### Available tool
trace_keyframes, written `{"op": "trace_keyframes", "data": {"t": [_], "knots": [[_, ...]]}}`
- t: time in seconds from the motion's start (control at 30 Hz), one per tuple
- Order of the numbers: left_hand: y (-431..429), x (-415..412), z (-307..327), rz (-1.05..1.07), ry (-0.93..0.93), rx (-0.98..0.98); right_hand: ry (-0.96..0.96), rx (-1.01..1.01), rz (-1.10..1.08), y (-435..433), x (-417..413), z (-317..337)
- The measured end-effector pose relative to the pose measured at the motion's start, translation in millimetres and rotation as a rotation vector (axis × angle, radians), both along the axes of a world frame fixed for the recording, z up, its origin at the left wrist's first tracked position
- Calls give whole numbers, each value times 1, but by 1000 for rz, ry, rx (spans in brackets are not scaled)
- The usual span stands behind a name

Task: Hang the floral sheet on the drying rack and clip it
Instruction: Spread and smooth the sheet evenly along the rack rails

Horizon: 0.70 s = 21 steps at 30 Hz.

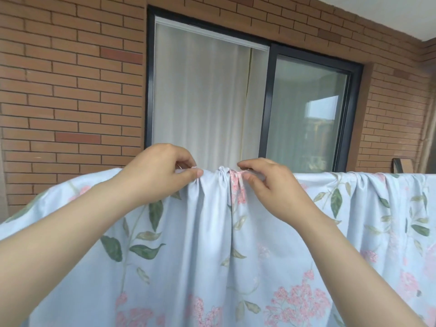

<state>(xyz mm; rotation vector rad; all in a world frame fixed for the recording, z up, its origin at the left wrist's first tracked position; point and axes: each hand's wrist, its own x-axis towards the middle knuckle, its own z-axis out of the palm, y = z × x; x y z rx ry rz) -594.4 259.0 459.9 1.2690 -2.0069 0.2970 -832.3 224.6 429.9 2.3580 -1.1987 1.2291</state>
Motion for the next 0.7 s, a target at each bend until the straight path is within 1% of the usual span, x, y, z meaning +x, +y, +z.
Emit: {"op": "trace_keyframes", "data": {"t": [0.07,0.17,0.27,0.33,0.43,0.47,0.53,0.6,0.7], "knots": [[0,6,-5,18,-5,16,-43,24,24,-1,9,-5],[1,4,-7,62,-9,-16,-147,33,85,-3,15,-15],[-2,-9,-7,143,-128,-4,-179,22,101,-7,15,-18],[-5,-18,-6,121,-139,7,-180,15,104,-9,14,-19],[-9,-23,-4,75,-95,13,-187,9,105,-12,13,-21],[-11,-22,-3,57,-52,31,-192,5,103,-12,12,-23],[-12,-17,-2,4,95,62,-201,0,96,-15,13,-24],[-13,-12,0,-18,188,38,-218,11,86,-16,14,-27],[-11,-6,-2,27,154,-23,-239,15,55,-17,17,-28]]}}
